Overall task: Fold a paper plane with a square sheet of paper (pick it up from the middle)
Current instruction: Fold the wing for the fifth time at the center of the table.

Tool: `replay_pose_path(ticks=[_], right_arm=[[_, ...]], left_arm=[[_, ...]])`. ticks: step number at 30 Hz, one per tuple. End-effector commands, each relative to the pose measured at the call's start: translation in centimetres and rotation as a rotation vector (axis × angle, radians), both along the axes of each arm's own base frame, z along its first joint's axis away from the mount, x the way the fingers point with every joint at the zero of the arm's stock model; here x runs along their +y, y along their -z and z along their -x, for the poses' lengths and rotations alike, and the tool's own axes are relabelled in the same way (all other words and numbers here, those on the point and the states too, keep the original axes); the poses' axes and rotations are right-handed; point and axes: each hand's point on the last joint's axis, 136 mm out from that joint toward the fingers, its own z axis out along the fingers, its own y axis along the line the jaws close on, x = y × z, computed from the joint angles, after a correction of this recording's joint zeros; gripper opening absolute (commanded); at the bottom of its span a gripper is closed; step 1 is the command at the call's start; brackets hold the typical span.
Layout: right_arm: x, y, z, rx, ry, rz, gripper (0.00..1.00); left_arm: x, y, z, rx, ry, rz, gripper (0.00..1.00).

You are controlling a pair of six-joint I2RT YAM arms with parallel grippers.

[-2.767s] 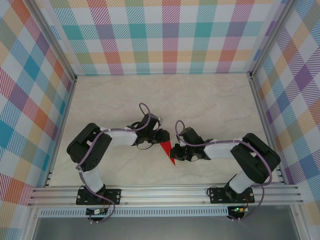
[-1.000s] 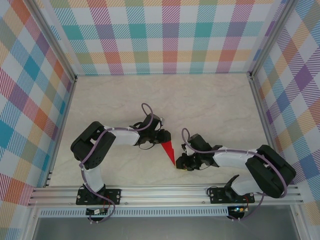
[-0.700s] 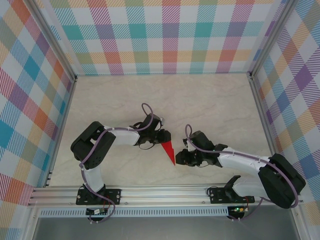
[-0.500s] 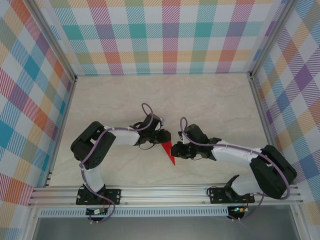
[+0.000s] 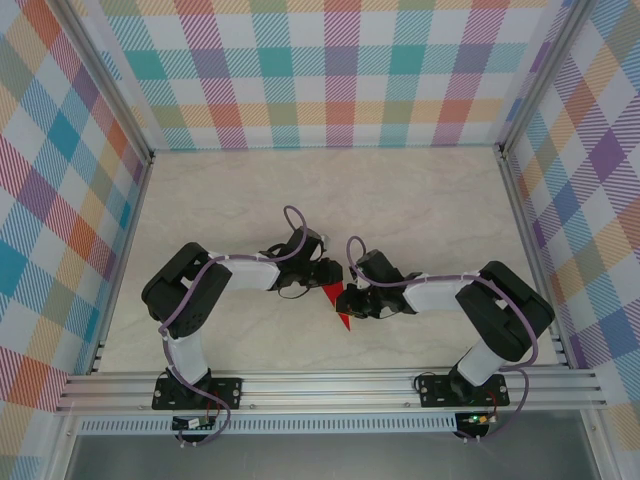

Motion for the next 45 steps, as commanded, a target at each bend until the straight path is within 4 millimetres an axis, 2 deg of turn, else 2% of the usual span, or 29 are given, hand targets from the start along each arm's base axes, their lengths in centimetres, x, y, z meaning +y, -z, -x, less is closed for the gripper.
replay_pose_path(ticks=[1,4,7,10,14,18,24,32,45], right_arm=[[-2.8,3.7,2.2,0.082,0.020,0.126,0.15],[-3.1,4.2,2.5,0.095,0.017,0.144,0.14],[-3.0,4.4,2.5,0.104,0.017,0.143,0.14],[-2.8,4.4,2.3,0.106,0.025,0.138,0.14],[-2.8,4.6,2.2,0.107,0.033,0.141,0.14],[-2.9,4.9,2.3,0.117,0.033,0.147,0.14],[-3.1,5.0,2.6,0.124,0.038,0.147,0.14],[-3.4,4.9,2.8,0.121,0.044,0.152,0.14],[-4.1,5.2,3.3,0.126,0.048,0.166,0.14]], left_arm=[[0.5,-0.4,-0.1,-0.025,0.018,-0.055,0.33],[0.2,-2.8,-0.7,-0.083,0.036,-0.048,0.37],[0.7,-5.0,-1.3,-0.135,0.010,-0.047,0.41],[1.7,-5.6,-1.3,-0.149,-0.035,-0.062,0.44],[2.6,-4.9,-0.9,-0.134,-0.076,-0.065,0.41],[2.5,-3.5,-0.8,-0.109,-0.091,-0.059,0.37],[2.7,-1.1,-1.5,-0.095,-0.118,-0.095,0.32],[3.8,1.1,-2.7,-0.084,-0.153,-0.138,0.28],[5.4,1.7,-4.0,-0.082,-0.166,-0.157,0.28]])
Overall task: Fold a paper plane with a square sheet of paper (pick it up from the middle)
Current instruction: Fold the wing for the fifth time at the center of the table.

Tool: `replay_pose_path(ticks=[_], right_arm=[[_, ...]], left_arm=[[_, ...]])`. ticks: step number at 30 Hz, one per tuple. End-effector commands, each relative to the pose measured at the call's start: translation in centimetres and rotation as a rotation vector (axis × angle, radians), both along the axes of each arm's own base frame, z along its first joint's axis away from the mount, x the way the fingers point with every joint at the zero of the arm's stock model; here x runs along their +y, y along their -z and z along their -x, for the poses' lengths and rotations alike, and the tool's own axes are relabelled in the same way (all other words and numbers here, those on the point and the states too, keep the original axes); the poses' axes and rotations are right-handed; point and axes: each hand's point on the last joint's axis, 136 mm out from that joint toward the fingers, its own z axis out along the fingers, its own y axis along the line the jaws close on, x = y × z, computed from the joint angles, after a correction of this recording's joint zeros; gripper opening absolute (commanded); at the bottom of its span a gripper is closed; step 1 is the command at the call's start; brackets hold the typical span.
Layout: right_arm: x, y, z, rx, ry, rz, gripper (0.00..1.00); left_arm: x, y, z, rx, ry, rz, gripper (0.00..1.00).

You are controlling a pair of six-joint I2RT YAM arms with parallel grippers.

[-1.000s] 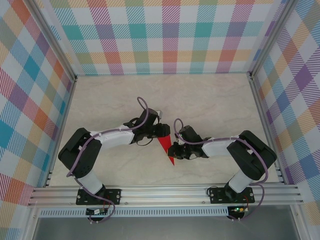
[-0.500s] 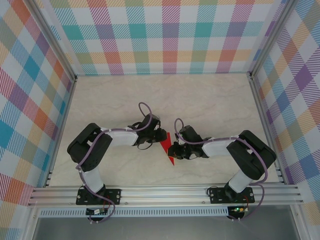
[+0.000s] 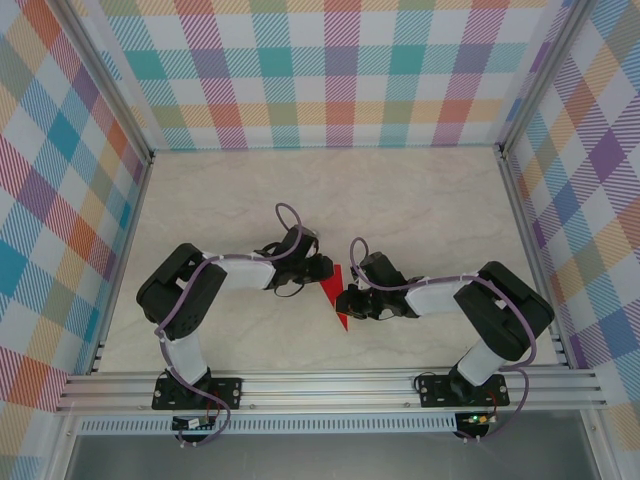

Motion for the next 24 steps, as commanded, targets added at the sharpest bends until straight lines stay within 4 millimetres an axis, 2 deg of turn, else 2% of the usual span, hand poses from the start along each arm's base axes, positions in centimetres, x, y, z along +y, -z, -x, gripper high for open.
replay_pose_path(ticks=[1,8,15,18,24], right_arm=[[-4.3,5.2,3.3,0.130,0.027,0.215,0.14],[-4.3,5.2,3.2,0.126,0.029,0.219,0.14],[-4.1,5.0,3.0,0.121,0.035,0.213,0.15],[-3.9,5.0,2.9,0.121,0.033,0.208,0.15],[-3.6,4.7,2.6,0.117,0.034,0.198,0.15]], left_arm=[[2.5,1.4,-1.9,-0.018,-0.061,-0.076,0.28],[3.2,0.9,-2.6,-0.018,-0.051,-0.069,0.29],[3.0,0.0,-3.7,-0.027,-0.025,-0.045,0.30],[3.1,-0.8,-4.1,-0.041,-0.026,-0.045,0.30],[3.0,-3.6,-4.3,-0.071,-0.023,-0.021,0.33]])
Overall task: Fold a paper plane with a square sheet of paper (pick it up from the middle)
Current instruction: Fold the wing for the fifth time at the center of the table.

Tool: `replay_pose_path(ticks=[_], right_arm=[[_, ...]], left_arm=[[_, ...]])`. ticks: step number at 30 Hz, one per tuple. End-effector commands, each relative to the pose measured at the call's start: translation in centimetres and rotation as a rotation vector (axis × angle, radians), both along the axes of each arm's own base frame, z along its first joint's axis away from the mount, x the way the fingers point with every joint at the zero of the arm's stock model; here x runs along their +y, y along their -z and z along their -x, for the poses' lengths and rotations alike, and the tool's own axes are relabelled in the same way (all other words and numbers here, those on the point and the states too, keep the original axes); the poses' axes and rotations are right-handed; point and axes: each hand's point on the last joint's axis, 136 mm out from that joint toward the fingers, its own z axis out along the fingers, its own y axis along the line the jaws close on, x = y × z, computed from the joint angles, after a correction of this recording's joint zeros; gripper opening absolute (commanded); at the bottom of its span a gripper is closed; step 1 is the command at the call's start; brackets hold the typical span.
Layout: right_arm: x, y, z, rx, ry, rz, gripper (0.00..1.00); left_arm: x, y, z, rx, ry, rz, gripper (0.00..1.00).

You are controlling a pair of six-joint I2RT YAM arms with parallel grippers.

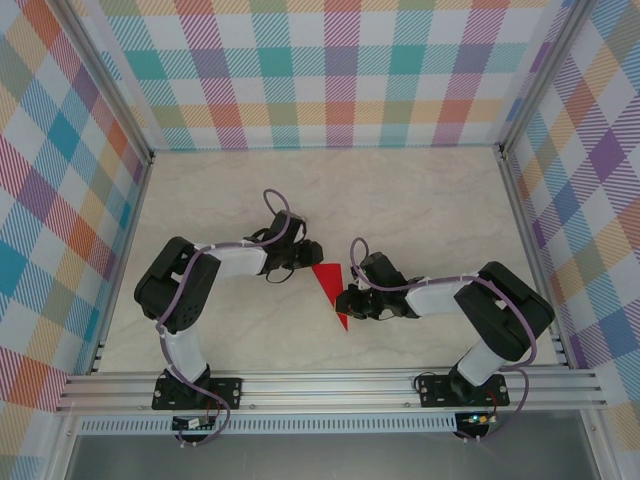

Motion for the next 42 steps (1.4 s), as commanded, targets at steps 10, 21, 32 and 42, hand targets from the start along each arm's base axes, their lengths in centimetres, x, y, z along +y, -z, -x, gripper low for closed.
replay_pose_path(ticks=[10,21,32,42], right_arm=[[-3.4,3.5,1.7,0.077,0.058,0.185,0.17],[-3.3,3.1,1.7,0.053,0.072,0.157,0.17],[-3.4,2.1,1.7,0.011,0.076,0.115,0.18],[-1.8,-2.2,2.6,-0.070,-0.042,0.001,0.22]], left_arm=[[2.0,-6.3,2.8,-0.062,-0.095,-0.055,0.42],[-4.3,-4.9,6.4,-0.002,0.004,0.017,0.41],[-6.7,-1.7,6.2,0.066,0.043,-0.025,0.35],[-6.1,1.0,6.4,0.103,0.025,-0.074,0.33]])
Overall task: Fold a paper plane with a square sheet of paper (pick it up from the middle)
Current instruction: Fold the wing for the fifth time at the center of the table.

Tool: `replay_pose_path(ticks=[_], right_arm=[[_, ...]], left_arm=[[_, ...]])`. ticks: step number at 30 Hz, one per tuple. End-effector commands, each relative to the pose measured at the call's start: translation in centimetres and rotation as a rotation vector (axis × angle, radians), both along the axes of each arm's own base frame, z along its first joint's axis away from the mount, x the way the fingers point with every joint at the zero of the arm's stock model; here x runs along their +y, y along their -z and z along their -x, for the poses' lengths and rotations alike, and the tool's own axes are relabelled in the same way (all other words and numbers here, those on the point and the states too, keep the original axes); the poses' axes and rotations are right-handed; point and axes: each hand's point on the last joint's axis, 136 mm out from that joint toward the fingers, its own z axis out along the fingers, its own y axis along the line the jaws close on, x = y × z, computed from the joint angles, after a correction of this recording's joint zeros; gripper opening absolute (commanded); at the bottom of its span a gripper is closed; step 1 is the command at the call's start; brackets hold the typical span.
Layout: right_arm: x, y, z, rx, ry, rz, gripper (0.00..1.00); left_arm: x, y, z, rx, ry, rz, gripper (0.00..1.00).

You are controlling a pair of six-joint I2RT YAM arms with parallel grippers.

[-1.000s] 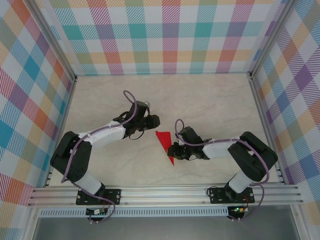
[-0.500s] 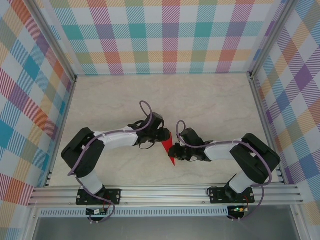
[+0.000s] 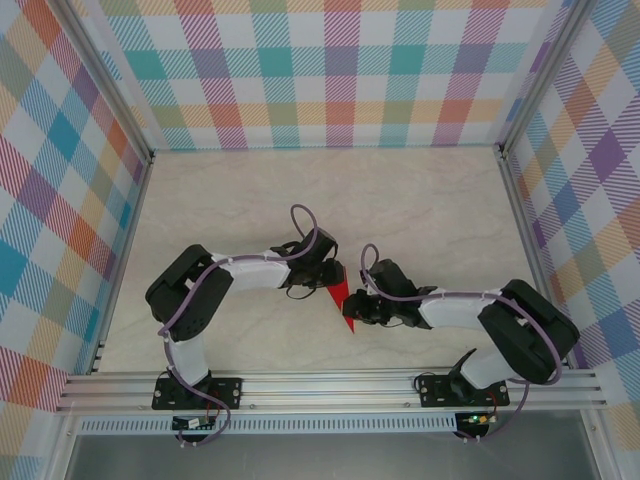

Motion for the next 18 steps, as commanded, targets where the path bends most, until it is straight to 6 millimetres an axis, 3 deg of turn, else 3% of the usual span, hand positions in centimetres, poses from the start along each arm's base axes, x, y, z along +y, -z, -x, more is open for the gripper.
replay_pose_path(ticks=[1,4,13,18], right_arm=[[0.0,-0.9,1.7,-0.006,-0.090,-0.008,0.23],[0.0,-1.1,2.5,0.001,-0.126,-0.014,0.25],[-0.8,2.2,4.5,0.092,-0.162,0.060,0.26],[-1.0,0.4,3.6,0.016,-0.130,0.057,0.27]], left_arm=[[-0.5,0.3,0.2,0.008,0.003,-0.004,0.33],[-0.5,0.5,0.3,0.013,0.006,-0.009,0.32],[-0.2,0.1,0.5,0.004,0.024,-0.033,0.32],[-0.7,-1.0,0.5,-0.012,0.044,-0.013,0.35]])
